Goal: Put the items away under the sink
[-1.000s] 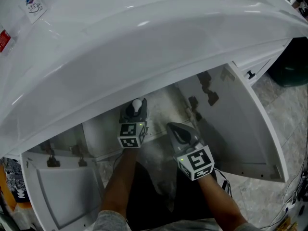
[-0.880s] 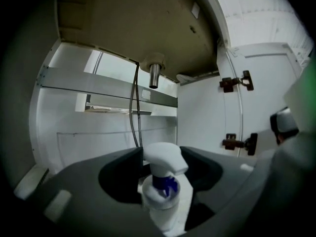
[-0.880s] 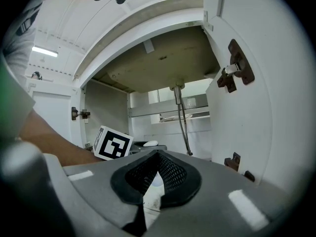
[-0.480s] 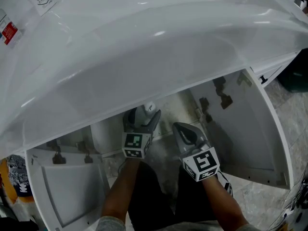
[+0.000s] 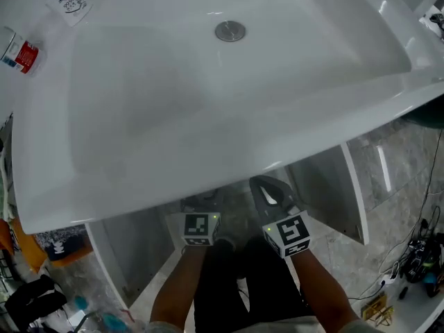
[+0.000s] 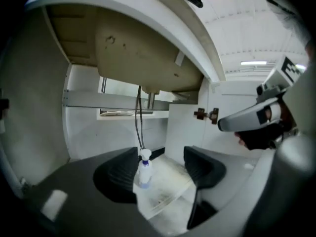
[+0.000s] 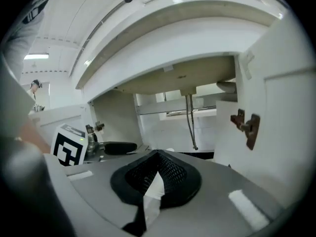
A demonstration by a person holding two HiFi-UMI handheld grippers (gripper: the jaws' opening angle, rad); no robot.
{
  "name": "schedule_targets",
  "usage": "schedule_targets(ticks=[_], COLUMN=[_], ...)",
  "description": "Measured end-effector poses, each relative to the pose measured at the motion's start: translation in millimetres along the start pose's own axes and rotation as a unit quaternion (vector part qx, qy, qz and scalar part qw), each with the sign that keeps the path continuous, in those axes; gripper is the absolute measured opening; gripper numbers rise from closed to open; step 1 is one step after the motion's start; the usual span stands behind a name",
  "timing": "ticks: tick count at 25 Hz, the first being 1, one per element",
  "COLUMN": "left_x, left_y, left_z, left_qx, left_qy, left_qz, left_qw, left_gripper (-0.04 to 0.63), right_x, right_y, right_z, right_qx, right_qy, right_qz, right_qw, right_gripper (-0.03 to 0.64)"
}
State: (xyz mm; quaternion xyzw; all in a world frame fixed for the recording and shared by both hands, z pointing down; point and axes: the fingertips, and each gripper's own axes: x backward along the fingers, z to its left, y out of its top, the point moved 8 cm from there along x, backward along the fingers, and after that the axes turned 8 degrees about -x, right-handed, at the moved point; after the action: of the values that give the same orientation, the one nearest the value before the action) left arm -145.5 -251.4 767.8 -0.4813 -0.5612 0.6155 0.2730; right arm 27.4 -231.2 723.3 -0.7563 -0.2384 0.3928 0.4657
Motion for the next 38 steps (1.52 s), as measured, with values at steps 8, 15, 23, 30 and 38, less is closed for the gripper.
schedule_targets(ticks=[8, 15, 23, 30, 38], left_x=[123.5, 189.2, 229.1, 248.4, 262.8], left_y=[101.1, 201.7, 294.6, 368.8, 438.9], left_z=[-38.2, -46.0, -53.8, -50.1, -58.1], left_qx=[0.037, 0.065, 0.037, -0.015, -0.026], left_qy=[-0.018, -0.026, -0.050, -0.048, -0.042], left_qz=[0.060, 0.054, 0.047, 0.011, -0.023], left_qw=[0.9974, 0.9961, 0.9970, 0.9987, 0.9985], left_gripper=[0.139, 0.012, 0.011, 0.011, 0.011], right_x=[91.0, 146.7, 211.2, 278.2, 351.1], right_y=[80.8, 162.1, 242.9, 327.4, 377.5], right_z=[58.6, 82.8, 64.0, 54.9, 58.2], right_qx=[-0.037, -0.009, 0.020, 0.054, 0.063], right_qy=[0.027, 0.062, 0.044, -0.001, -0.032], right_qz=[0.067, 0.081, 0.055, 0.026, -0.027], right_qw=[0.997, 0.995, 0.997, 0.998, 0.997], right_gripper=[-0.006, -0.006, -0.006, -0.006, -0.006])
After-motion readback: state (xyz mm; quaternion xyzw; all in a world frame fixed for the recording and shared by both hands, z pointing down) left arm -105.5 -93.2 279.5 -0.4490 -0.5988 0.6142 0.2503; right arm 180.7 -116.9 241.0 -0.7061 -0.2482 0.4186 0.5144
